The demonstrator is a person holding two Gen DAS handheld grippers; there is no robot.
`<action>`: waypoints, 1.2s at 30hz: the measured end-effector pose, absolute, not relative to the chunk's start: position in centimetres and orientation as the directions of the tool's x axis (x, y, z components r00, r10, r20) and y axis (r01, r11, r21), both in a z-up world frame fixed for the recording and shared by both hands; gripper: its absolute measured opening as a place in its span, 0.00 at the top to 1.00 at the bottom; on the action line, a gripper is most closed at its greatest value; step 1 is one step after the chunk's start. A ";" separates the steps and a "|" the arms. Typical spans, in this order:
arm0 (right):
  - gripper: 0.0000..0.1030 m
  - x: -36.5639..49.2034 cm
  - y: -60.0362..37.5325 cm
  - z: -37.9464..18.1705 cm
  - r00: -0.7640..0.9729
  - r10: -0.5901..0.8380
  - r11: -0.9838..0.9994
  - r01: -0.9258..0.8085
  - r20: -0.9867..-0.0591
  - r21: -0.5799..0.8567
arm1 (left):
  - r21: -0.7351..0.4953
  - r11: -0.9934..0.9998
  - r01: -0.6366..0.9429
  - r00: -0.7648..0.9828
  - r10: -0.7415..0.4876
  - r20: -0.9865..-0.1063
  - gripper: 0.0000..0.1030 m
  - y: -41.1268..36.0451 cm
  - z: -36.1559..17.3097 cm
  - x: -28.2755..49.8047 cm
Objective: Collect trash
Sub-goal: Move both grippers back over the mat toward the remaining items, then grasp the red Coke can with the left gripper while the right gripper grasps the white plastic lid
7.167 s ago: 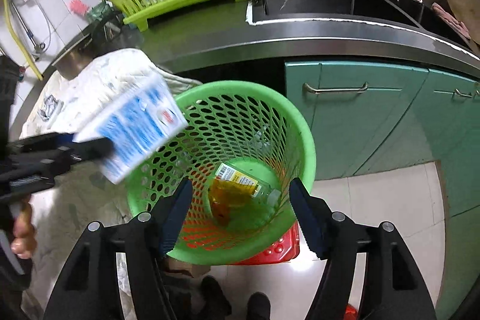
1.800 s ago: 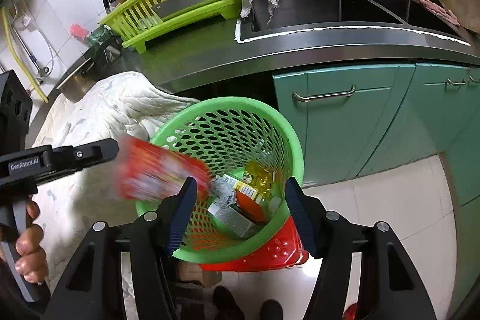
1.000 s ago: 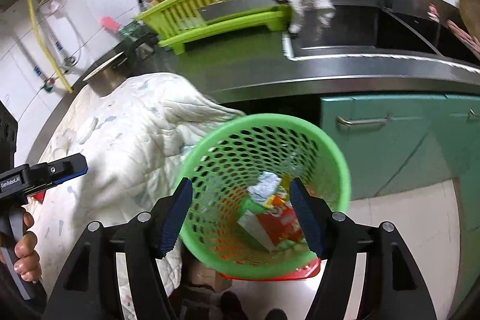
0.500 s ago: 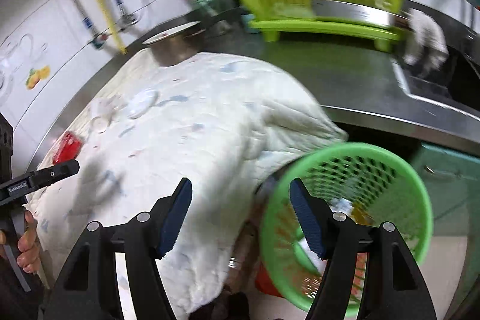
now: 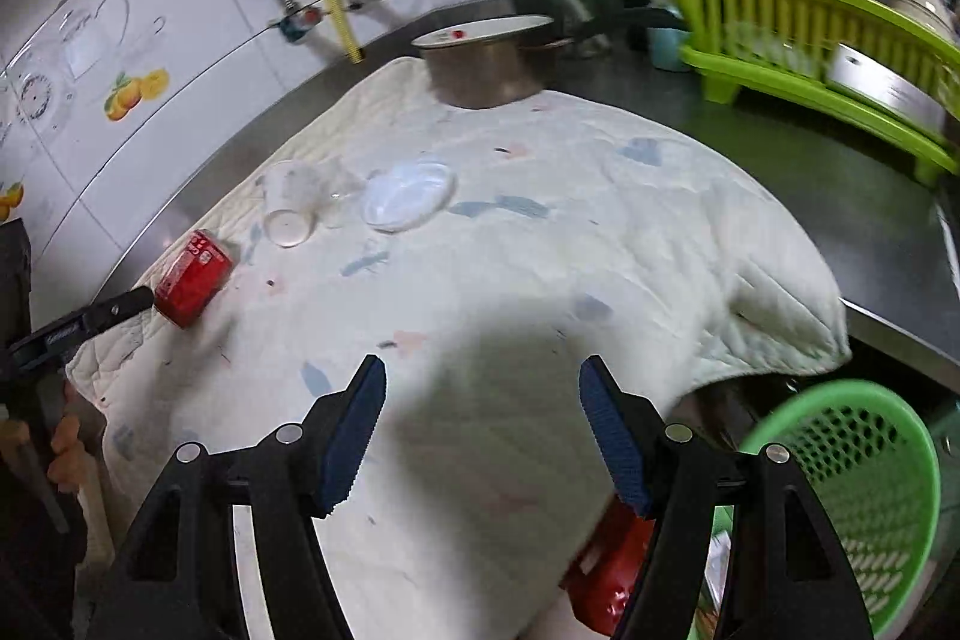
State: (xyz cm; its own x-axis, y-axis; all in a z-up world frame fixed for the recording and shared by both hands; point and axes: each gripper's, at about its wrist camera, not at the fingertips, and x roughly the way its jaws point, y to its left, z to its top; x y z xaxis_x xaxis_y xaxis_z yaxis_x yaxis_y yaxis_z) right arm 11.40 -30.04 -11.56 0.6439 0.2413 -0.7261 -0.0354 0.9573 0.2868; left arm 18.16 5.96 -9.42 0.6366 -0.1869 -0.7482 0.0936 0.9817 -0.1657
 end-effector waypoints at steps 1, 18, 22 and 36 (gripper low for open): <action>0.37 11.9 -29.6 -11.5 0.642 0.250 0.956 -0.046 -0.725 0.289 | -0.156 0.985 0.079 0.642 -0.170 -0.748 0.37 6.7 -9.4 18.6; 0.44 20.4 -25.2 -12.1 0.607 0.311 0.946 -0.120 -0.731 0.302 | -0.128 0.989 0.080 0.607 -0.150 -0.781 0.36 13.2 -11.9 26.2; 0.46 22.1 -24.6 -12.7 0.593 0.314 0.945 -0.123 -0.741 0.302 | -0.134 0.985 0.111 0.600 -0.174 -0.781 0.38 13.0 -12.4 26.6; 0.56 26.7 -24.7 -14.8 0.568 0.307 0.946 -0.096 -0.763 0.309 | -0.116 0.982 0.152 0.563 -0.183 -0.806 0.38 12.8 -14.1 28.2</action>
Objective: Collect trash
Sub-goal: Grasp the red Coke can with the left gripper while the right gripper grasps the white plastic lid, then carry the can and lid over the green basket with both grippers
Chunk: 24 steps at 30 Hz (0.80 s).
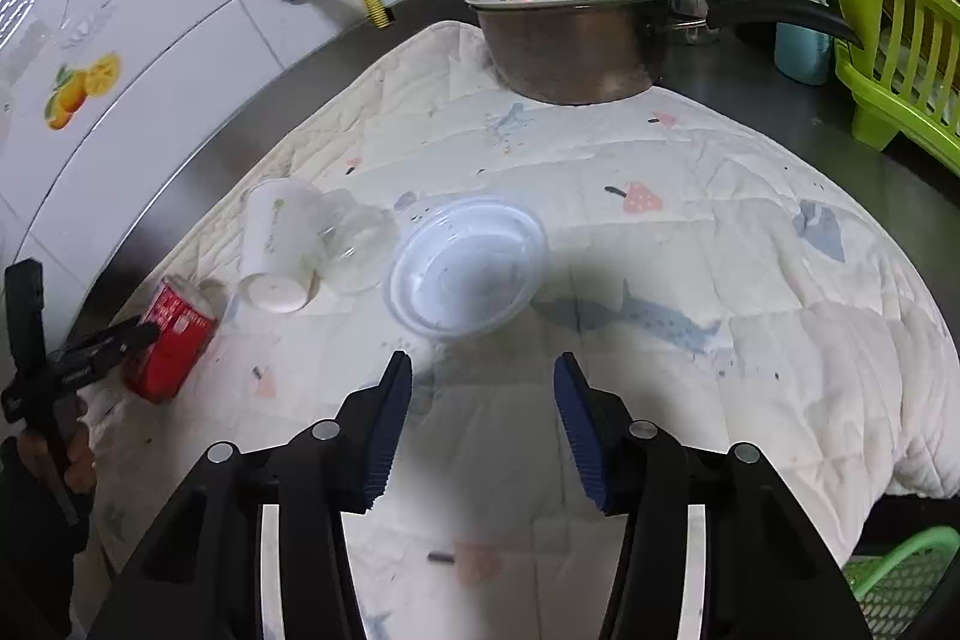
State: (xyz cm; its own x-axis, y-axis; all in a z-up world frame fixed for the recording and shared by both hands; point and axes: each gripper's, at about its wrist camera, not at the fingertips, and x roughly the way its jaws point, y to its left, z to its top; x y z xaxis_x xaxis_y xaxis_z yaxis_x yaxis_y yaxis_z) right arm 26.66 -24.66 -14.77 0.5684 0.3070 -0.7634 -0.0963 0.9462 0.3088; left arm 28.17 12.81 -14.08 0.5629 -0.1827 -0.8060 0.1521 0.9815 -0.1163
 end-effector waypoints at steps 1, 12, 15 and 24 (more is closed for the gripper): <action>0.58 27.1 -24.7 -14.9 0.567 0.306 0.946 -0.090 -0.765 0.311 | -0.113 0.981 0.160 0.559 -0.185 -0.808 0.37 12.6 -14.2 28.2; 0.71 31.4 -25.3 -16.4 0.562 0.270 0.950 -0.023 -0.782 0.311 | -0.074 0.979 0.191 0.560 -0.170 -0.811 0.38 11.8 -14.4 28.2; 0.77 32.5 -25.1 -17.0 0.553 0.264 0.951 -0.012 -0.791 0.308 | -0.063 0.977 0.203 0.564 -0.169 -0.808 0.36 11.6 -14.2 28.1; 0.91 33.3 -24.7 -17.9 0.549 0.245 0.957 -0.004 -0.799 0.291 | -0.050 0.974 0.220 0.540 -0.164 -0.826 0.31 11.0 -14.9 28.5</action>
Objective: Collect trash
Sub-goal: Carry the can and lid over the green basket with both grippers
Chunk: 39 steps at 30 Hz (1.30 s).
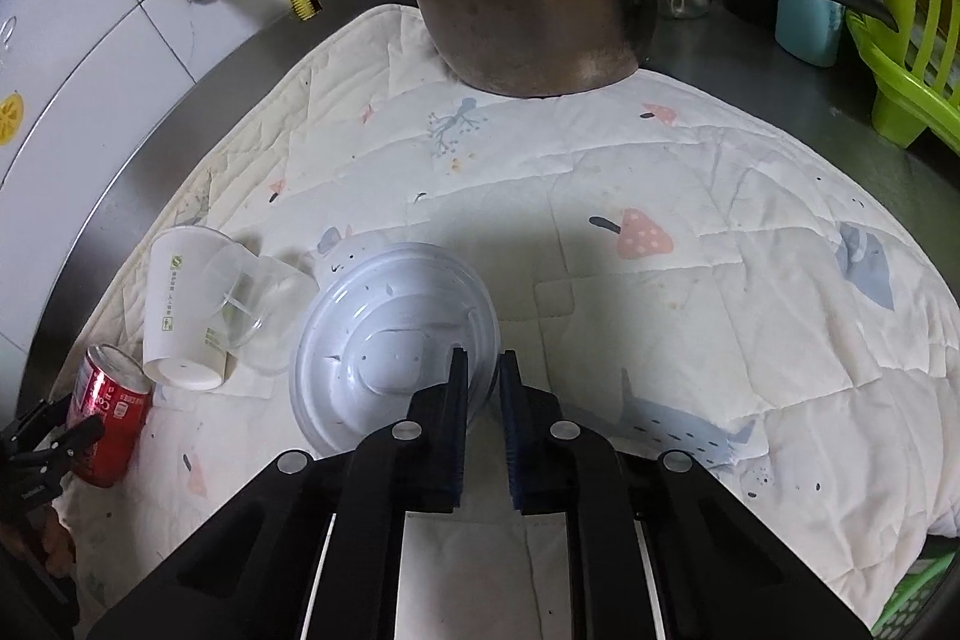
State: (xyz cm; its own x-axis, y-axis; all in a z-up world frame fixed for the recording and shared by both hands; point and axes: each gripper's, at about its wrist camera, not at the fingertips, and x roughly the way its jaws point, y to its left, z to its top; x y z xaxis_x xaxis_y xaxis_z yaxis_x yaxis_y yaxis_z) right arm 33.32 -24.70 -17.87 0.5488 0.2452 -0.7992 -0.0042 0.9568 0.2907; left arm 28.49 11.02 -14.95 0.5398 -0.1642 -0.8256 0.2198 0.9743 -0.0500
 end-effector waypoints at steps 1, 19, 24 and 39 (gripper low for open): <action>0.91 33.1 -24.8 -17.7 0.556 0.244 0.957 -0.006 -0.795 0.289 | -0.046 0.974 0.223 0.540 -0.162 -0.826 0.30 10.9 -15.0 28.5; 0.95 24.7 -25.9 -12.6 0.625 0.248 0.963 -0.077 -0.740 0.257 | -0.034 0.979 0.202 0.549 -0.142 -0.824 0.37 9.7 -14.7 27.7; 0.95 20.7 -27.5 -11.9 0.637 0.235 0.965 -0.062 -0.735 0.255 | -0.102 0.970 0.221 0.560 -0.212 -0.801 0.37 8.5 -12.9 25.1; 0.95 3.9 -41.1 -13.8 0.597 -0.069 0.962 0.253 -0.799 0.106 | -0.202 0.834 0.513 0.499 -0.482 -0.721 0.37 -6.0 -8.5 16.2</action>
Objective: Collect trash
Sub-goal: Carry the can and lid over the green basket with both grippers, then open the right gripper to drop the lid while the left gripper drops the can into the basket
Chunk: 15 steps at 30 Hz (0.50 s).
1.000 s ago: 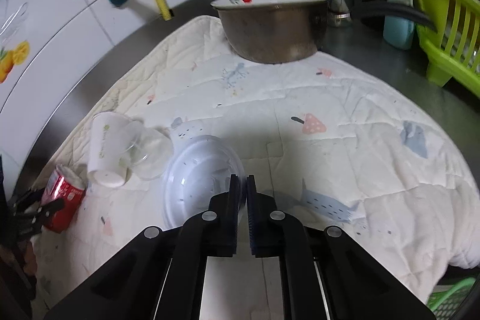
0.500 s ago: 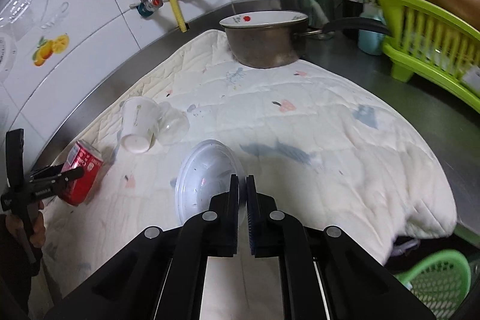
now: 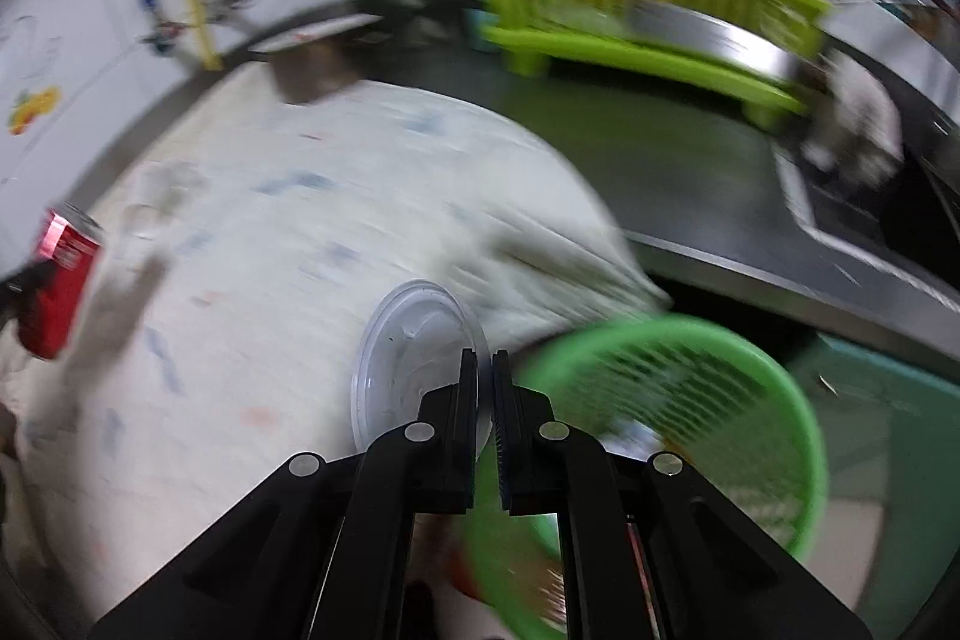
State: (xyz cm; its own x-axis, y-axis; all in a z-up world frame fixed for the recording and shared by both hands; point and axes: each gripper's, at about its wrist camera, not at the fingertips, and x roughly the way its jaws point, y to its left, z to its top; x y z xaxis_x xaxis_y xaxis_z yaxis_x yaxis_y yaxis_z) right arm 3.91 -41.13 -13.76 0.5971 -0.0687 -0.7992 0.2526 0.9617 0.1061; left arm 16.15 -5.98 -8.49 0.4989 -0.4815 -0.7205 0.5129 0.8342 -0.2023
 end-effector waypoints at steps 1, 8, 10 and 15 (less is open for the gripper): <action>0.95 3.0 -42.1 -14.2 0.582 -0.084 0.956 0.277 -0.809 0.100 | -0.208 0.814 0.542 0.482 -0.504 -0.716 0.37 -7.6 -8.3 15.6; 0.95 -2.7 -48.6 -16.9 0.495 -0.203 0.888 0.457 -0.845 0.055 | -0.232 0.707 0.668 0.381 -0.593 -0.709 0.37 -17.0 -8.0 12.5; 0.94 -3.5 -49.8 -17.2 0.486 -0.215 0.873 0.485 -0.847 0.057 | -0.234 0.685 0.690 0.359 -0.604 -0.711 0.37 -19.2 -8.1 11.9; 0.89 -5.1 -52.5 -18.1 0.474 -0.234 0.836 0.544 -0.849 0.073 | -0.233 0.621 0.748 0.290 -0.622 -0.727 0.37 -25.1 -8.9 10.0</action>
